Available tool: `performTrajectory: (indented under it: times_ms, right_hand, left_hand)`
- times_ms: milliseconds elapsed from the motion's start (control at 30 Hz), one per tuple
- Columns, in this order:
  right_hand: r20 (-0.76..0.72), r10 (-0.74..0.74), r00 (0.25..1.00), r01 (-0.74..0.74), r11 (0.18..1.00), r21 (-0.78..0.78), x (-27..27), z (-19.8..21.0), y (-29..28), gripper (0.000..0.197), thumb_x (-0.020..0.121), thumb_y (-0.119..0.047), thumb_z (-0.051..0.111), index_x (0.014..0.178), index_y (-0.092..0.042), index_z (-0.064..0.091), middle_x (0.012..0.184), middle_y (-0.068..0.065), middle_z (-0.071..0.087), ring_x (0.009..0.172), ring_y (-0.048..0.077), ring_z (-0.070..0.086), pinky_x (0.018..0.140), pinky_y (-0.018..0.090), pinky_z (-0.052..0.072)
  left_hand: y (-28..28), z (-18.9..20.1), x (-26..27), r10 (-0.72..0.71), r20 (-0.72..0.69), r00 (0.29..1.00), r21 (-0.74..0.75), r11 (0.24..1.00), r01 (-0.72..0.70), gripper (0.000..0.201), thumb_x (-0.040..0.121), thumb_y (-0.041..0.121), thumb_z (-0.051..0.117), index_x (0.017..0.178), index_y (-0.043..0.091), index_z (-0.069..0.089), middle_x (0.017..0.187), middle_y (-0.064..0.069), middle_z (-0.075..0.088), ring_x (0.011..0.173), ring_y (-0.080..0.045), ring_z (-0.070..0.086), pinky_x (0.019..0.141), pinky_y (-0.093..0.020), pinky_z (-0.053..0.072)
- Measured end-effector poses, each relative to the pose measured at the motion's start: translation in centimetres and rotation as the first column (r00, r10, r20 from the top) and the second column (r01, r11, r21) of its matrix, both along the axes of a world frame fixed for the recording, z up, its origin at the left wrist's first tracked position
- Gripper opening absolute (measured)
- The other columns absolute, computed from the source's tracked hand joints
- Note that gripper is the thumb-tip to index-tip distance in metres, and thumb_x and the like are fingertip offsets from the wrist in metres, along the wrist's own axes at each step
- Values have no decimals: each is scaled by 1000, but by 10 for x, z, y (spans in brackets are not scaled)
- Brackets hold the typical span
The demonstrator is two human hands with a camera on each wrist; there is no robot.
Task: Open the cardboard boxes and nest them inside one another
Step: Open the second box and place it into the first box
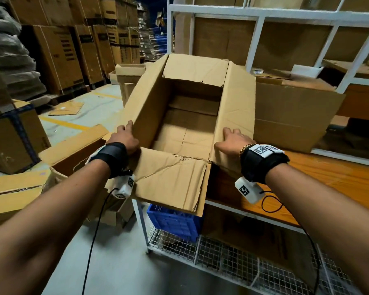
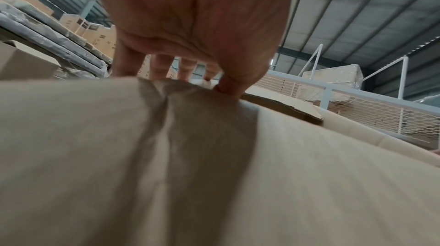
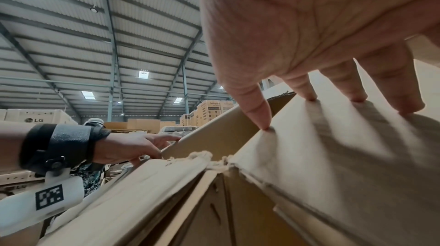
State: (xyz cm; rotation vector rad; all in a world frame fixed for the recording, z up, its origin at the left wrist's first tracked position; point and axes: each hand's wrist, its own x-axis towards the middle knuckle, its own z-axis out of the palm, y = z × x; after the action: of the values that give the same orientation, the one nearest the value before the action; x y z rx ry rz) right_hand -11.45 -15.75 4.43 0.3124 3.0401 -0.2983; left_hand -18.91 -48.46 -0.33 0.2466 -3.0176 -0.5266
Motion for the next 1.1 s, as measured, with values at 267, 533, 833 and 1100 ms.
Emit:
performTrajectory:
  times_ms: [267, 533, 833, 1100]
  right_hand:
    - [-20, -180, 983, 163, 931, -327, -17, -22, 13, 109, 76, -75, 59, 157, -29, 3, 165, 15, 4, 146, 43, 21, 115, 52, 29]
    - [-73, -630, 773, 223, 378, -899, -29, -46, 69, 78, 56, -53, 81, 118, -9, 62, 122, 6, 68, 106, 26, 64, 91, 31, 50]
    - [-334, -548, 767, -131, 377, -917, -27, 5, 74, 42, 76, -8, 77, 104, -24, 48, 109, 7, 68, 99, 22, 68, 90, 41, 57]
    - [-318, -461, 828, -113, 419, -901, -32, 78, 81, 28, 85, -8, 72, 111, -2, 63, 112, 11, 68, 101, 26, 68, 88, 36, 56]
  left_hand:
    - [-2, -2, -7, 195, 83, 977, 50, 979, -199, 56, 93, 41, 58, 134, 8, 39, 128, -21, 55, 114, -40, 55, 81, -42, 46]
    - [-30, -15, -23, 394, 204, 896, 608, 667, -431, 113, 65, 39, 87, 147, 18, 13, 140, -22, 42, 122, -45, 48, 81, -51, 53]
    - [-51, 6, -26, 597, -56, 800, 961, 250, -119, 37, 82, -2, 56, 111, 21, 57, 100, -11, 65, 70, -21, 64, 58, -33, 55]
    - [-66, 82, -14, 582, -265, 769, 947, 307, 94, 44, 71, -9, 57, 98, 24, 65, 110, -12, 69, 93, -27, 69, 73, -44, 60]
